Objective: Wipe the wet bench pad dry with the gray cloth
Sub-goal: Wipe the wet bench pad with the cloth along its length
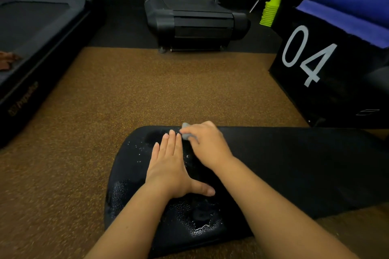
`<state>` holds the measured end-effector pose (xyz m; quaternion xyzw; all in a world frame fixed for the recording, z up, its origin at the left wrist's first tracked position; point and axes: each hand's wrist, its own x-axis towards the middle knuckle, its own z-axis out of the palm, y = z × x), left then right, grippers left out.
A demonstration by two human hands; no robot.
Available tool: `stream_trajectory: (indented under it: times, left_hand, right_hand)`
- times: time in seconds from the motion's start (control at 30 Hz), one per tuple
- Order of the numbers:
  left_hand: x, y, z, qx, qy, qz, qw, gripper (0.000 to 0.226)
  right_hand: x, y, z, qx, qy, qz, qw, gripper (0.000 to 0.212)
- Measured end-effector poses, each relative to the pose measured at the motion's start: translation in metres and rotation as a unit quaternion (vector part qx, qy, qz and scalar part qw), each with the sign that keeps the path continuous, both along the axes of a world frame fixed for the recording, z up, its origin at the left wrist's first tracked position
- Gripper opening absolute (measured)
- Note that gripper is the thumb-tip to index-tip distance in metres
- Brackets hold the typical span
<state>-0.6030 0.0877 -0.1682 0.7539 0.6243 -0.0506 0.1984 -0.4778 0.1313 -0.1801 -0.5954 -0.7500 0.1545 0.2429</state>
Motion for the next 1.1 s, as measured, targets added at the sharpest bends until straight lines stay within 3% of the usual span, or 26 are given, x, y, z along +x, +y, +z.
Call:
stream_trajectory:
  times: [0.1,0.17,0.37,0.6,0.8,1.0,1.1]
  left_hand:
    - [-0.002,-0.003,0.004,0.015,0.048,0.007,0.999,0.159]
    - [-0.007,-0.005,0.005,0.026,0.069,0.021,0.997,0.158]
    - [-0.019,-0.008,-0.001,0.005,-0.001,0.036,0.999,0.157]
    - [-0.021,-0.010,-0.005,0.019,-0.037,0.046,0.998,0.157]
    - [-0.019,-0.011,-0.004,0.022,-0.040,0.050,0.998,0.157]
    - [-0.027,-0.011,-0.006,0.022,-0.063,0.041,0.997,0.160]
    - [-0.030,-0.011,-0.005,0.018,-0.067,0.030,0.997,0.160]
  right_hand:
    - [0.020,-0.009,0.006,-0.024,0.013,0.066,0.997,0.032]
    - [0.039,-0.004,0.005,-0.034,0.009,0.050,0.998,0.033]
    - [-0.005,0.026,-0.006,0.016,-0.011,-0.025,0.999,0.037]
    - [0.021,0.008,-0.005,-0.008,-0.012,0.118,0.993,0.032]
    - [0.000,0.021,-0.012,0.019,0.007,-0.014,1.000,0.034]
    - [0.014,-0.028,-0.002,0.002,-0.005,0.166,0.986,0.030]
    - [0.041,-0.014,-0.001,-0.001,-0.004,0.101,0.995,0.031]
